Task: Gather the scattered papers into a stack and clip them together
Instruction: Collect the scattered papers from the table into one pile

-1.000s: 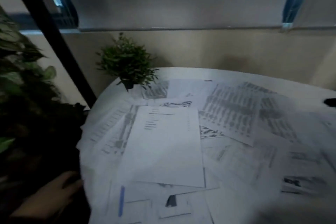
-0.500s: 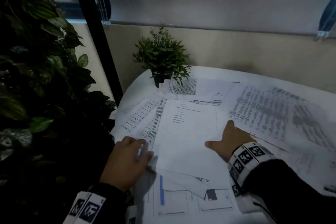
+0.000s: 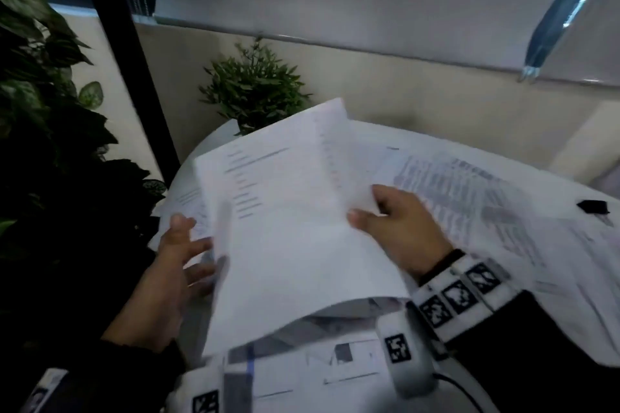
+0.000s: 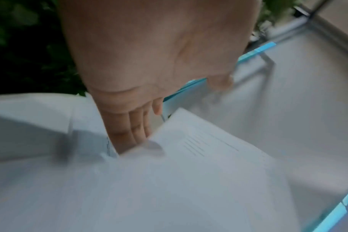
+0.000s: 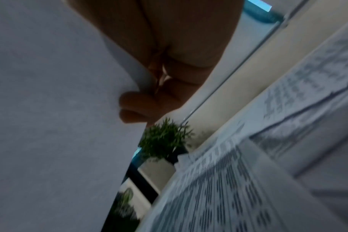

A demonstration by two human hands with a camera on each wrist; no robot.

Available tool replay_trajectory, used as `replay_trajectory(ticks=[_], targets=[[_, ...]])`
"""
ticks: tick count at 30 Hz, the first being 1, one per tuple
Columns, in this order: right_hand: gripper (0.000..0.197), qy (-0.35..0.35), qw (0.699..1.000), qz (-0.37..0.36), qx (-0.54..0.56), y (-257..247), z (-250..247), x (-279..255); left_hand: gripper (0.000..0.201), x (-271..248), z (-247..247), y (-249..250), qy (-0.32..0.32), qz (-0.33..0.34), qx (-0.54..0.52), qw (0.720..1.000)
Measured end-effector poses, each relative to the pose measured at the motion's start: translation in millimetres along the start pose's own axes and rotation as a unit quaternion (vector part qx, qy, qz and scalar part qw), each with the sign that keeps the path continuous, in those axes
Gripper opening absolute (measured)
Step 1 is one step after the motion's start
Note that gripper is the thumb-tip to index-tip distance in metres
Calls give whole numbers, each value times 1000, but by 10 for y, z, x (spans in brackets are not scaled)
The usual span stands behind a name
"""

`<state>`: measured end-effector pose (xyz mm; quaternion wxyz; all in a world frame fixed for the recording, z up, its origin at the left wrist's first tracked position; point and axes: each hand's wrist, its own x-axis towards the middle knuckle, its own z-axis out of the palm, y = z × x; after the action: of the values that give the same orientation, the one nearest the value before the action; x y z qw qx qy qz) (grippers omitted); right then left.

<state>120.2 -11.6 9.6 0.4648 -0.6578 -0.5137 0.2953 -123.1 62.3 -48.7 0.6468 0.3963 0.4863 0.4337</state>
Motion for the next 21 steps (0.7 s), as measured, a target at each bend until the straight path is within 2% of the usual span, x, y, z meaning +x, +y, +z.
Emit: replay_trajectory(ticks=[1, 3, 5, 6, 8, 9, 11, 12, 14, 16, 19, 20, 21], targets=[[13, -34, 999, -2, -7, 41, 98, 11, 46, 5, -18, -29, -11, 1, 11, 1000], [19, -67, 997, 11, -47, 167, 211, 85, 45, 34, -87, -115, 20, 58, 117, 991], [38, -53, 982, 64, -169, 332, 132, 264, 57, 74, -199, -152, 54, 119, 221, 966], [52, -38, 951, 89, -292, 415, 28, 359, 59, 92, -254, -151, 55, 134, 258, 955], [72, -24, 863, 139, -485, 612, -238, 511, 56, 141, -371, -172, 50, 139, 316, 937], [82, -34, 834, 176, -522, 701, -358, 556, 50, 144, -399, -170, 45, 138, 330, 933], [98, -82, 802, 251, -535, 873, -497, 600, 45, 149, -398, -188, 22, 145, 326, 934], [99, -109, 790, 269, -541, 919, -511, 602, 47, 152, -375, -189, 17, 154, 318, 935], [90, -127, 785, 255, -550, 960, -502, 603, 40, 139, -332, -187, 16, 159, 308, 938], [67, -131, 774, 211, -582, 894, -481, 586, 36, 129, -314, -176, 27, 161, 305, 938], [29, -121, 720, 113, -674, 663, -434, 532, 39, 140, -330, -174, 12, 170, 288, 943], [25, -98, 718, 97, -682, 554, -406, 530, 40, 146, -336, -178, 4, 168, 280, 945], [25, -80, 731, 80, -673, 438, -358, 518, 40, 142, -333, -178, 1, 161, 263, 951]])
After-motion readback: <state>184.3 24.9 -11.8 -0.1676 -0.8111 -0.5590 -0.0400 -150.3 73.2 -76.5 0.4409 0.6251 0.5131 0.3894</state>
